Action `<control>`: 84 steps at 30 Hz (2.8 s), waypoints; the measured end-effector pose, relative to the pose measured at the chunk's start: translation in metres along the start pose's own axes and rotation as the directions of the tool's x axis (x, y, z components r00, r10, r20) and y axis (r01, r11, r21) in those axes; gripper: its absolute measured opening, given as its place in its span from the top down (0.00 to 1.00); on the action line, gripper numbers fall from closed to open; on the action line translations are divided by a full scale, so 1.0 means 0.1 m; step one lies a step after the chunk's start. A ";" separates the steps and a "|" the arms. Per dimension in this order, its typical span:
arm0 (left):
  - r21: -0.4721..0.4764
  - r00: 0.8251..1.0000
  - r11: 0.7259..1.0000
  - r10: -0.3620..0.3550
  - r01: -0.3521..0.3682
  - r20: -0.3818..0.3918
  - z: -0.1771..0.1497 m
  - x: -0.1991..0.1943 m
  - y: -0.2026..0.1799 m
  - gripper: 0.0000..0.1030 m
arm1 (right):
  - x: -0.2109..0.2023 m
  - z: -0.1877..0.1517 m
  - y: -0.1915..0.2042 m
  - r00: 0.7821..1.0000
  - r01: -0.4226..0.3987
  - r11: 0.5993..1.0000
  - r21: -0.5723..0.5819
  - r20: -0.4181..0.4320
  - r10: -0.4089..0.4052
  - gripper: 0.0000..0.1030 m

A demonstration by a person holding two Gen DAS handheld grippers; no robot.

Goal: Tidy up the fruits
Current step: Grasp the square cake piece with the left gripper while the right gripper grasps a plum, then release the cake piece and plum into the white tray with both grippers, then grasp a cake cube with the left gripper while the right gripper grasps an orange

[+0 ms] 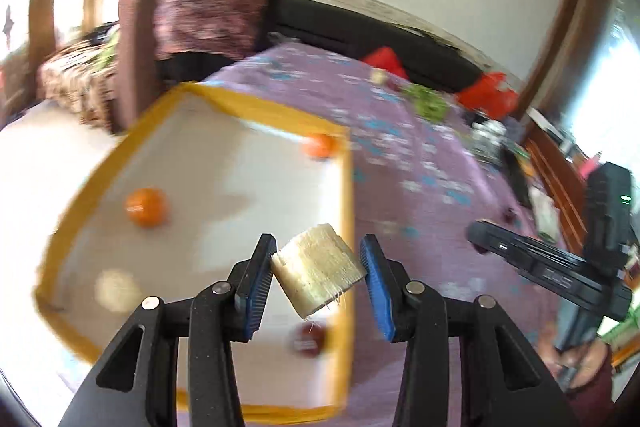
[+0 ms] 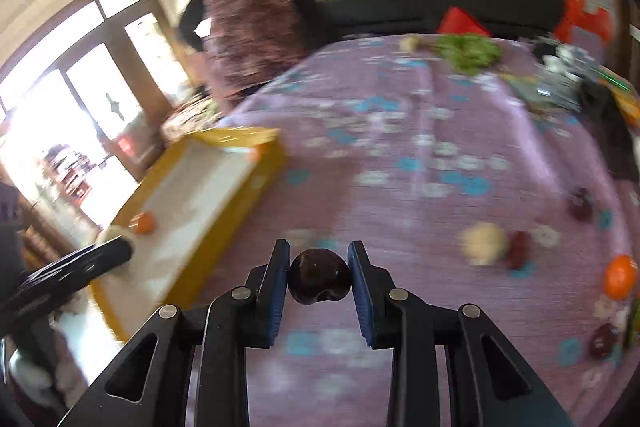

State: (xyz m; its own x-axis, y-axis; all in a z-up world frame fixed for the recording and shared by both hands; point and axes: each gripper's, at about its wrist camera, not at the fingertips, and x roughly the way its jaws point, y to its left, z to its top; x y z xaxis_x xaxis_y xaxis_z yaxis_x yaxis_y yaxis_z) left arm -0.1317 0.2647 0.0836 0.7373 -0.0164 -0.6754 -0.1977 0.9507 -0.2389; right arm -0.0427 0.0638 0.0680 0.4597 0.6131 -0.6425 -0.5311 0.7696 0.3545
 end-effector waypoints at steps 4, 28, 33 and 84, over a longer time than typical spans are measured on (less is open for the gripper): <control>-0.057 0.996 0.994 0.089 -0.090 -0.022 -0.07 0.02 0.45 0.58 | 0.26 -0.02 0.49 0.997 -0.057 0.996 -0.072 -0.049 0.054 0.67; -0.167 0.997 0.985 -0.017 0.030 0.080 -0.07 -0.45 0.79 0.23 | 0.99 -0.19 1.44 0.974 -0.122 0.966 -0.228 -0.213 0.073 0.67; -0.123 0.995 0.992 0.025 -0.013 0.096 -0.03 -0.58 0.50 0.12 | 0.54 -0.20 1.09 0.992 -0.062 0.986 -0.155 -0.119 0.044 0.52; 0.296 0.906 0.881 -0.269 0.369 -0.328 -0.12 1.92 -2.58 0.52 | -1.06 -0.59 -2.52 0.893 0.420 0.807 0.414 -0.030 -0.450 0.60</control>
State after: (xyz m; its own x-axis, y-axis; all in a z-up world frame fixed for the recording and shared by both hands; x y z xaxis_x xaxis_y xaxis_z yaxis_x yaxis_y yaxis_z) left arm 0.0529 0.0127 0.0071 0.5094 -0.3719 -0.7760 0.2892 0.9233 -0.2527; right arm 0.0000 -0.2054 0.0069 0.6278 0.1961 -0.7532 0.0594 0.9529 0.2975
